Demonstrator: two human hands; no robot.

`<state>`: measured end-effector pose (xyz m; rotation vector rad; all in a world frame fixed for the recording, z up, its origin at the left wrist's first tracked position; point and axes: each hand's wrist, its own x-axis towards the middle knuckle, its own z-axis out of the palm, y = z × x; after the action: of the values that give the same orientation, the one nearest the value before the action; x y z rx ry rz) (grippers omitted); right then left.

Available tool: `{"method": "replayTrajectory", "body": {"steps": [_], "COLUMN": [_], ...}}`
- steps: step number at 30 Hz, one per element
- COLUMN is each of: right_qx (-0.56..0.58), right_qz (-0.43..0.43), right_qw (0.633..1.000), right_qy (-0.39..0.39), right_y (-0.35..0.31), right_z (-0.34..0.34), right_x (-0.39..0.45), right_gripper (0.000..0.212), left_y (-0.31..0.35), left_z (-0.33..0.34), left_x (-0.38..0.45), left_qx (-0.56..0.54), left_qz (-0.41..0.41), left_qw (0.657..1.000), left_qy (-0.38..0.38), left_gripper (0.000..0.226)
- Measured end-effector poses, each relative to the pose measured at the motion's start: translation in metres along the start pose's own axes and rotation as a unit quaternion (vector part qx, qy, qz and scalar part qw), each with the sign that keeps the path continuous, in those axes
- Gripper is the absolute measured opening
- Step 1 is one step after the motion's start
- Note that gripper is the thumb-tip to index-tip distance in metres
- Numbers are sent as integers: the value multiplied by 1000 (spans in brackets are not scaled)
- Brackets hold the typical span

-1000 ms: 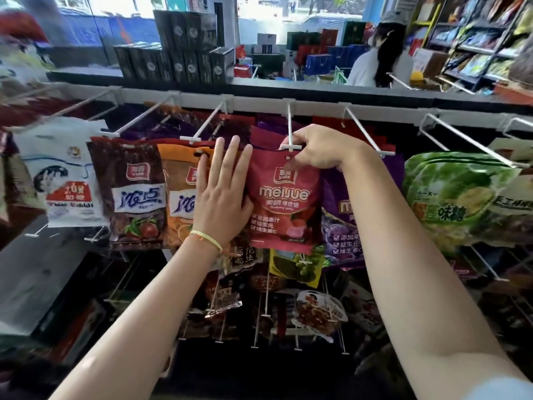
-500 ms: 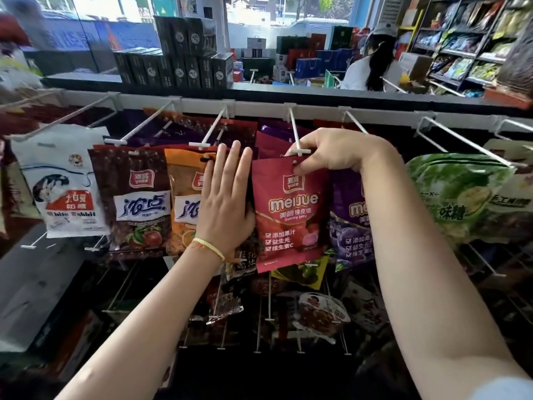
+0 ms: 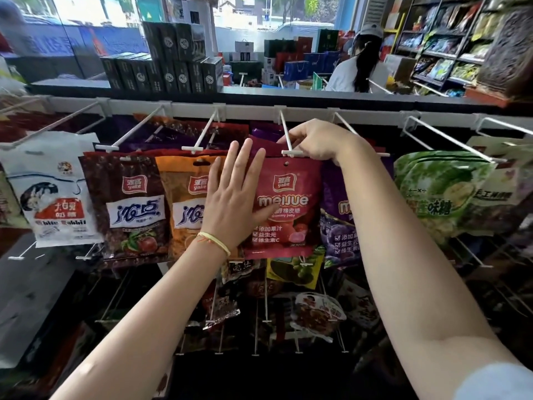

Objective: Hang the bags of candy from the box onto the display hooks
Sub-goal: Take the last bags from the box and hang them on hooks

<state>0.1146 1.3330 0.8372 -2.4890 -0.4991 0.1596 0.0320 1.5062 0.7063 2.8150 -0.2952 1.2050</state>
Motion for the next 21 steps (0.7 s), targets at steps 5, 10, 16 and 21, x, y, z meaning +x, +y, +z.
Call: {"method": "replayTrajectory", "body": {"steps": [5, 10, 16, 21], "right_qx": [54, 85, 116, 153], "right_qz": [3, 12, 17, 32], "right_qw": [997, 995, 986, 974], "right_qy": [-50, -51, 121, 166], "right_y": [3, 5, 0, -12], "right_z": [-5, -5, -4, -10], "right_x": [-1, -8, -4, 9], "right_gripper": [36, 39, 48, 33], "left_y": [1, 5, 9, 9], "left_z": [-2, -6, -12, -16], "left_x": [0, 4, 18, 34], "left_qx": [2, -9, -17, -24], "left_qz": [0, -2, -27, -43], "left_qw": [1000, 1000, 999, 998], "left_qy": [-1, -4, -10, -34], "left_gripper": [101, 105, 90, 86]}}
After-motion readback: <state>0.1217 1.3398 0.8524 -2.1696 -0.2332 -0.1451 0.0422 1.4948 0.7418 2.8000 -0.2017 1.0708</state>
